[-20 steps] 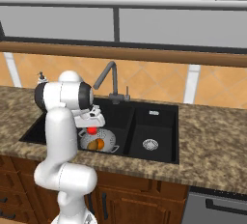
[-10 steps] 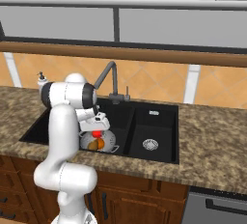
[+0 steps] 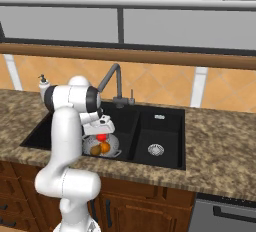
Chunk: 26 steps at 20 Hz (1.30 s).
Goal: Put the colander in the sink, put the pear, apple, orange in the colander, and turn on the sink faucet and pour water over the colander.
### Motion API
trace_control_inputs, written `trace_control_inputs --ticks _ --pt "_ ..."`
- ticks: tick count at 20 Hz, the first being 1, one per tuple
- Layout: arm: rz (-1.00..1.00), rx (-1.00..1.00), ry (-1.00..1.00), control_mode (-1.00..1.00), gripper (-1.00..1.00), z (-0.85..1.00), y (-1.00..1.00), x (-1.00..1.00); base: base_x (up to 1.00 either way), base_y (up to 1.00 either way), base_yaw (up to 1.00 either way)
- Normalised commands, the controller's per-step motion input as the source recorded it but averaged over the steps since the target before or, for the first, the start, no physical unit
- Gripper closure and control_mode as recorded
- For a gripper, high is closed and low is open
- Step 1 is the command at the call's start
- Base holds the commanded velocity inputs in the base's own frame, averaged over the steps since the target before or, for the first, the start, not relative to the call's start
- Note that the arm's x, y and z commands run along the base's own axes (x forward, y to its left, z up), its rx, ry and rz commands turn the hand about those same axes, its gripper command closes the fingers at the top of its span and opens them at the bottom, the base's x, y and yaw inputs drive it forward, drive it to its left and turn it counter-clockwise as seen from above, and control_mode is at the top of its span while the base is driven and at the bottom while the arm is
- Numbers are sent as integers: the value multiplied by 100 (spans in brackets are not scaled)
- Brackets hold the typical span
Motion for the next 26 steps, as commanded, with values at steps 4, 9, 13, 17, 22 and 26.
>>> trace_control_inputs --ticks 4,9,13,17,22,26 --pt "0 6 0 -100 -100 3 -9 -27 0 0 0" --pt "0 5 0 -100 -100 28 -8 -38 0 0 0" --pt "0 0 -2 -100 -100 45 3 -27 0 0 0" --pt "0 0 0 -100 -100 36 11 -28 0 0 0" --pt "0 0 0 -100 -100 62 14 -47 0 0 0" --pt "0 0 0 -100 -100 69 8 -56 0 0 0"
